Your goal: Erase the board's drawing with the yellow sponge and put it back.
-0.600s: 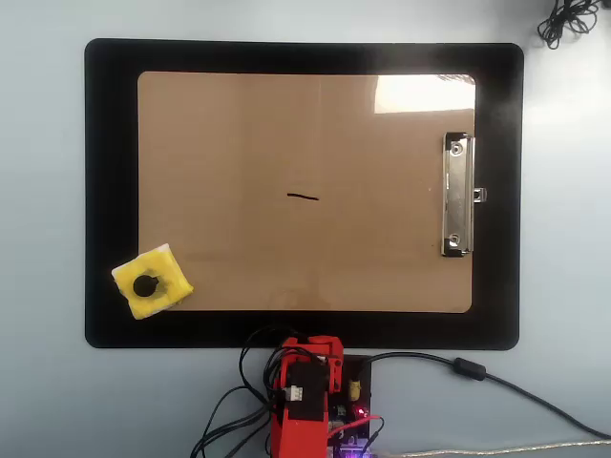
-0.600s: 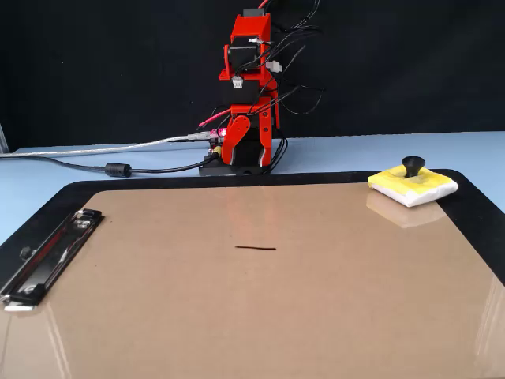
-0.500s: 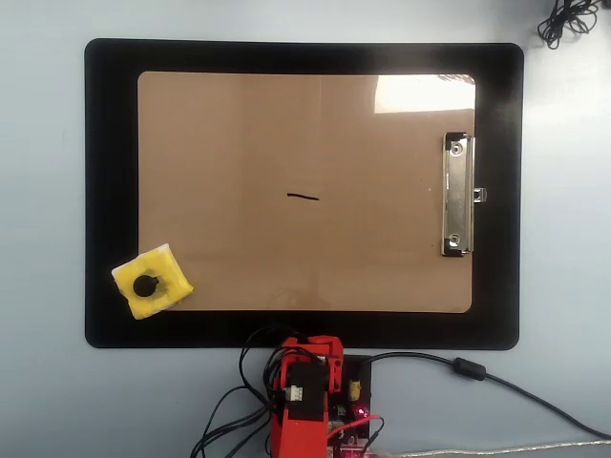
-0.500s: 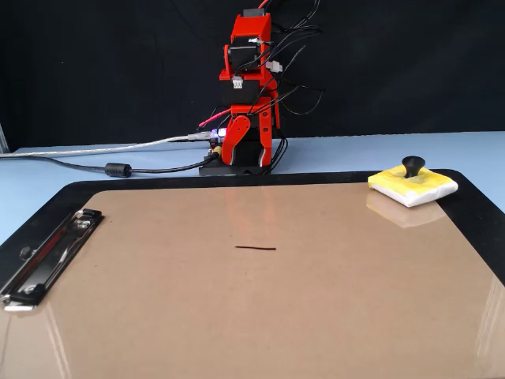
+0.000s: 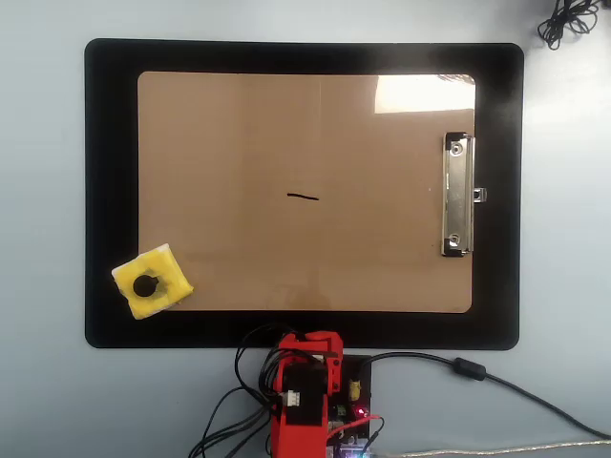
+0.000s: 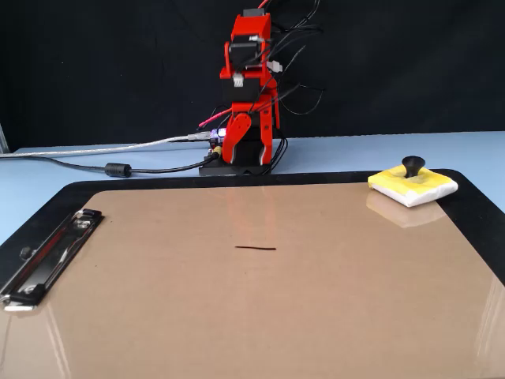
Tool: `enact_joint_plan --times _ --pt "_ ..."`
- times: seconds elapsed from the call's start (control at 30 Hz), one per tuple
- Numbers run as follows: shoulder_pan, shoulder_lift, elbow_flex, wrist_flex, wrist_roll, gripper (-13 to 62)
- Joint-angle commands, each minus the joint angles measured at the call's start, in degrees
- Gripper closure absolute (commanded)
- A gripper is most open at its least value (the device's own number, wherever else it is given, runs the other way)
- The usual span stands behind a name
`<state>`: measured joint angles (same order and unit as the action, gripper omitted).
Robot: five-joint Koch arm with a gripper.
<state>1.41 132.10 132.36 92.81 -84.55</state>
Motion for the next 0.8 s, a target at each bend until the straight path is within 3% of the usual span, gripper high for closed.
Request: enact_joint_plan --times 0.0,0.2,0.47,0.77 --pt "-0.7 2.2 -8.3 0.4 -0.8 15.2" --pt "-20.7 0.8 -20.7 -9.4 -3.3 15.4" --pt "-54.3 -4.4 -9.7 -56.6 -28.0 15.4" --pt "-66.2 -23.7 0.4 -99.0 -26.6 15.5"
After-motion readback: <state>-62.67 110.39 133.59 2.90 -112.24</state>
